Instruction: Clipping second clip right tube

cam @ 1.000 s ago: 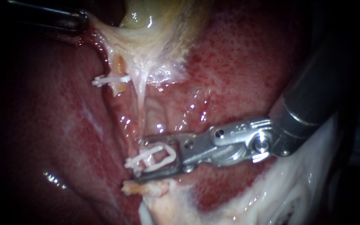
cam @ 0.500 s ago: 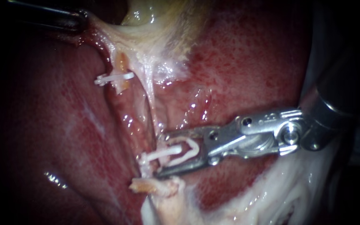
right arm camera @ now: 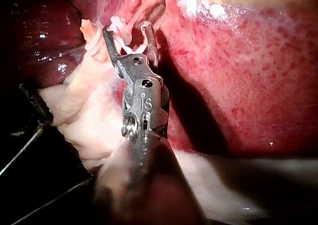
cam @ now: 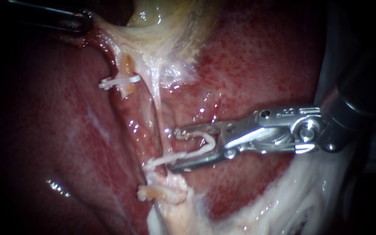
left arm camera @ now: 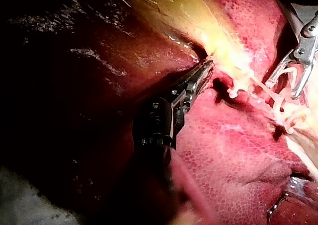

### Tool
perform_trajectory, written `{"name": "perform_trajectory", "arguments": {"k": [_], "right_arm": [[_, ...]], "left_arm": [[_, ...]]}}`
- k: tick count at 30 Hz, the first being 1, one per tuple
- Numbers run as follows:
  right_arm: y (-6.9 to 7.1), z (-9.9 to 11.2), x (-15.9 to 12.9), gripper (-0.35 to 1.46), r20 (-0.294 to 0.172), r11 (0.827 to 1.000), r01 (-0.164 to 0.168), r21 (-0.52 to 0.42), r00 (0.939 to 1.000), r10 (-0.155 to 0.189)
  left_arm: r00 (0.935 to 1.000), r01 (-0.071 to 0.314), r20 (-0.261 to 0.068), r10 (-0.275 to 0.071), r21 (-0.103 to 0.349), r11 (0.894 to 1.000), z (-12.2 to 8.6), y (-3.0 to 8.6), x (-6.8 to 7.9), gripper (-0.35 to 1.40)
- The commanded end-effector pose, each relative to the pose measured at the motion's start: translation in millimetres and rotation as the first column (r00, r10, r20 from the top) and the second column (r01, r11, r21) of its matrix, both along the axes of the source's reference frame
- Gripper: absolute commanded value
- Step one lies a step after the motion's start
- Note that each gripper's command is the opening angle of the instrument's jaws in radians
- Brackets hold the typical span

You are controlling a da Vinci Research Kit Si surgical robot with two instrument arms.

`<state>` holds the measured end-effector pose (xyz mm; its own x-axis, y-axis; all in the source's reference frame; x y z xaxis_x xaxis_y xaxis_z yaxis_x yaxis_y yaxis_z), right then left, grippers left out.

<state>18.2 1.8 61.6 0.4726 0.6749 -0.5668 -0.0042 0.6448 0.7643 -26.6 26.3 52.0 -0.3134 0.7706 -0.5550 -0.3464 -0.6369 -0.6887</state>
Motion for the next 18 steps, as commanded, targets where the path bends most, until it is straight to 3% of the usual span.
{"name": "perform_trajectory", "arguments": {"k": [1, 8, 18], "right_arm": [[0.0, 0.2, 0.2, 0.47, 0.002, 1.000, 0.000, 0.004, 1.0000, 0.000], [-0.1, 1.2, 1.6, 0.47, -0.005, 1.000, 0.010, 0.016, 0.9999, -0.010], [0.1, 1.4, 3.0, 0.48, -0.088, 0.998, -0.002, 0.062, 0.9961, 0.007]], "left_arm": [[1.0000, 0.000, -0.001, 0.000, 0.000, 1.000, 0.0, 0.0, 0.0, -0.35], [1.0000, 0.000, -0.001, 0.000, 0.000, 1.000, 0.0, 0.0, 0.0, -0.35], [1.0000, 0.001, -0.001, -0.001, 0.000, 1.000, 0.1, 0.0, -0.1, -0.35]]}}
